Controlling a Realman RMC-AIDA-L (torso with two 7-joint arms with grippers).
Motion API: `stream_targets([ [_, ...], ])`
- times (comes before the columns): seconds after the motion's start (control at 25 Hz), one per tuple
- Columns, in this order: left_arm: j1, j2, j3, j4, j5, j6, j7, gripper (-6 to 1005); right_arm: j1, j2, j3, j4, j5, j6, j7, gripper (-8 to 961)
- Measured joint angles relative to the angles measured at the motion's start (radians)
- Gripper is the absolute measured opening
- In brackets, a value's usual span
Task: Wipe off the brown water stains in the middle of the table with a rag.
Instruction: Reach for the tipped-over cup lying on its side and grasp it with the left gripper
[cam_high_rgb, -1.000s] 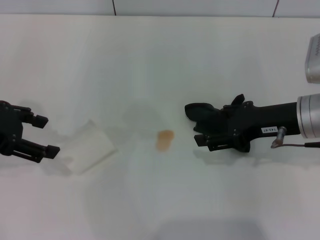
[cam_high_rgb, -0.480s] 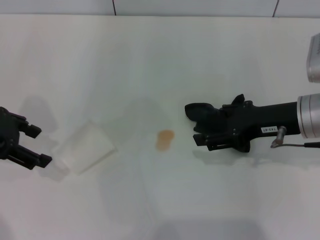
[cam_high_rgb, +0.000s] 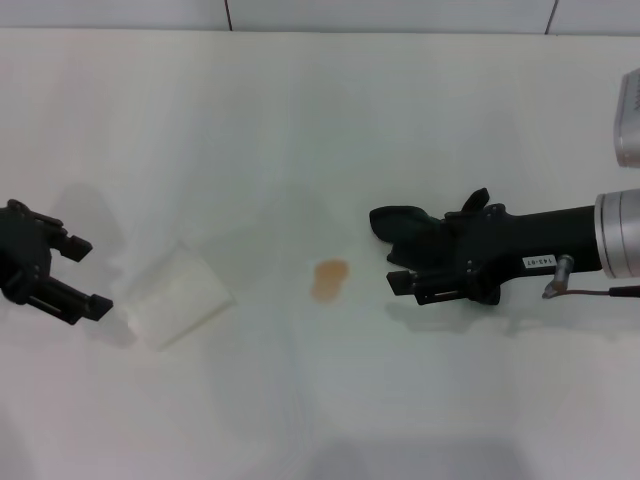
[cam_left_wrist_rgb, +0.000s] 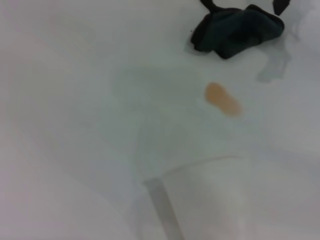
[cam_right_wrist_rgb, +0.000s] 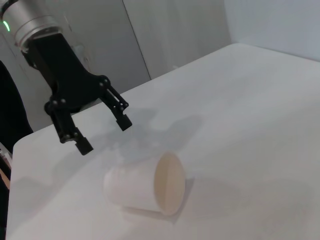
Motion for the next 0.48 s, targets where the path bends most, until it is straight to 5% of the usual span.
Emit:
stream_targets([
  [0.48, -0.046, -0.008, 0.011, -0.089, 0.010, -0.081, 0.015, 890, 0.000, 0.000, 0.000, 0.002, 0.000, -0.008, -0.001, 783],
])
